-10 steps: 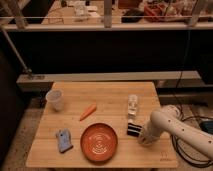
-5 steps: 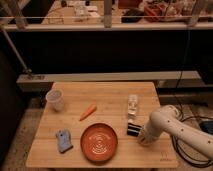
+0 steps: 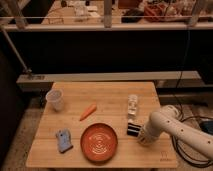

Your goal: Push the eraser across the table

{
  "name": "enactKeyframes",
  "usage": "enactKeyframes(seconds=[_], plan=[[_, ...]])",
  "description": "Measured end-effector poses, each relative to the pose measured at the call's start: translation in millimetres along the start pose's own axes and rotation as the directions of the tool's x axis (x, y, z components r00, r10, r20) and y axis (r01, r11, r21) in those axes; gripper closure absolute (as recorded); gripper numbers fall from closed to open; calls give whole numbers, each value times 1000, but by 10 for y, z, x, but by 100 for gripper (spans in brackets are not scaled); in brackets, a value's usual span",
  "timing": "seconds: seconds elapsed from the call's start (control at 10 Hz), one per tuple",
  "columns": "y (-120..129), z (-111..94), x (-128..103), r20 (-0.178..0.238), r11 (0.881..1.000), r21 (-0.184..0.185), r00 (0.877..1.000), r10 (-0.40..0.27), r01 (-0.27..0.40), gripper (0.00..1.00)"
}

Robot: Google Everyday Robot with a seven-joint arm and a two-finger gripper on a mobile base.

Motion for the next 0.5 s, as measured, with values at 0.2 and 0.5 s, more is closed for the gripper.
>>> enactKeyframes(seconds=[0.2,0.5], plan=[[-12,5,1,-3,1000,2,1000,-13,13,98],[-13,1,0,-3,1000,2,1000,-14,14,98]])
